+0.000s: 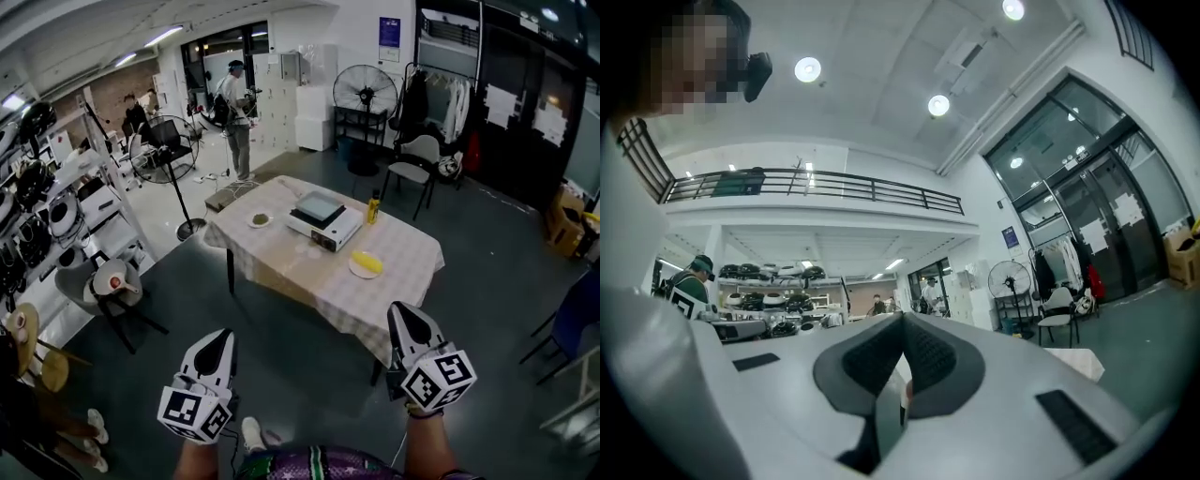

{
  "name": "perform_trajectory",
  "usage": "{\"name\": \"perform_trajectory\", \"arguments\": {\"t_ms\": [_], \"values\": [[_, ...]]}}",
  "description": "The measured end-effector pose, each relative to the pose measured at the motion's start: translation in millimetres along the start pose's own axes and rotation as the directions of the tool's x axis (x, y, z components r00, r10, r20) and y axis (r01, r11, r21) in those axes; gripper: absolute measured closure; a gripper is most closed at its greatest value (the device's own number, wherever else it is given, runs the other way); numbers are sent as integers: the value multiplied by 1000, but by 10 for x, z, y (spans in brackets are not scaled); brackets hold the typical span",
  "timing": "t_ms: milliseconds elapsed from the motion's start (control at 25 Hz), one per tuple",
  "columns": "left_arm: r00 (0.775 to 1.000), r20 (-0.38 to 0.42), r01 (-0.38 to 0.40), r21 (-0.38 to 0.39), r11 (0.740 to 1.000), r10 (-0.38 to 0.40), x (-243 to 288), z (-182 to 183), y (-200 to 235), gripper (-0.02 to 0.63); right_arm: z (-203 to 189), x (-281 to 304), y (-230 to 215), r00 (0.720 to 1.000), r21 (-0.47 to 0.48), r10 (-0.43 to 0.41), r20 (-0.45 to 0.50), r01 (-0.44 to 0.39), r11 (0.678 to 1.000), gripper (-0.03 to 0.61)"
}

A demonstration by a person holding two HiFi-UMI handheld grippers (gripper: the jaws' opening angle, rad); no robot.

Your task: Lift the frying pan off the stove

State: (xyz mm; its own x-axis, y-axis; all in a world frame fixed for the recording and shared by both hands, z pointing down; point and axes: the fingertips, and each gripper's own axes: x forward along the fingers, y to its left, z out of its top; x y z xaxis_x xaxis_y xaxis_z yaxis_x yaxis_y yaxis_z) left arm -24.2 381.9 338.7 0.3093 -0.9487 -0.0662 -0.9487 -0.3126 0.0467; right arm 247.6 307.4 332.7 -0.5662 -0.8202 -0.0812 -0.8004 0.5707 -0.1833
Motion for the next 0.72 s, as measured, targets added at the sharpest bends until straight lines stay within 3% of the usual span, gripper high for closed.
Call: {"name": "perform_trajectory", "arguments": {"t_ms": [280,480,720], "values": [[999,-6,42,-21,999,-42,309,114,1599,591,-219,1491,958,999,-36,12,-44,-13,999,571],[998,0,56,-1,998,-56,325,165,2566,591,-402,2347,1482,996,-112,-44,-72,36,993,571],[995,10,102,-21,995,-102,370,87,3412,591,-654,2993,1936,994,-119,-60,-94,49,992,571]]}}
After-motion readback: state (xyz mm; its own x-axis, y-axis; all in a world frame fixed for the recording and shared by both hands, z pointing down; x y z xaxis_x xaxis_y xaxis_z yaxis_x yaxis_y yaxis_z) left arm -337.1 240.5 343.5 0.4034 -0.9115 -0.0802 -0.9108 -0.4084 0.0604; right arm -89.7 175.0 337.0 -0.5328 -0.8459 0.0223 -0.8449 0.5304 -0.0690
